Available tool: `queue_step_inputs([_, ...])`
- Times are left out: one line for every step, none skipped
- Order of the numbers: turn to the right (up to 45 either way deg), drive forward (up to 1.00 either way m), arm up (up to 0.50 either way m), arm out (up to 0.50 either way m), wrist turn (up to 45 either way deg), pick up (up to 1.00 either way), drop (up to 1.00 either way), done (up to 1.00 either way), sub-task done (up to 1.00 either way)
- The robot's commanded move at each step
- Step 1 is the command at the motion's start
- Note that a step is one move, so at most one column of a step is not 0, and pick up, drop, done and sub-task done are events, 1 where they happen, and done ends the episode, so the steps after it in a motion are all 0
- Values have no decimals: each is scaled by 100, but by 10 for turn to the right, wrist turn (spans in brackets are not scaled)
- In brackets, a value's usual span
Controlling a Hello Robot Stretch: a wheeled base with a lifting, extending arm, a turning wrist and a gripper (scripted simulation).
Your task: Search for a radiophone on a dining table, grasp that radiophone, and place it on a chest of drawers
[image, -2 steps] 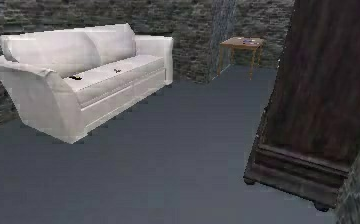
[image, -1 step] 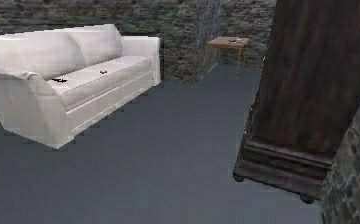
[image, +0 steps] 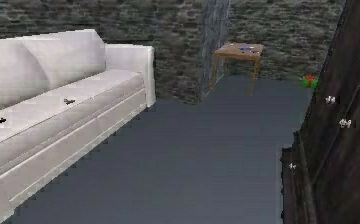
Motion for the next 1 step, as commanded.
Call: queue_step_inputs([0,35,0,0,0,0,0,0,0])
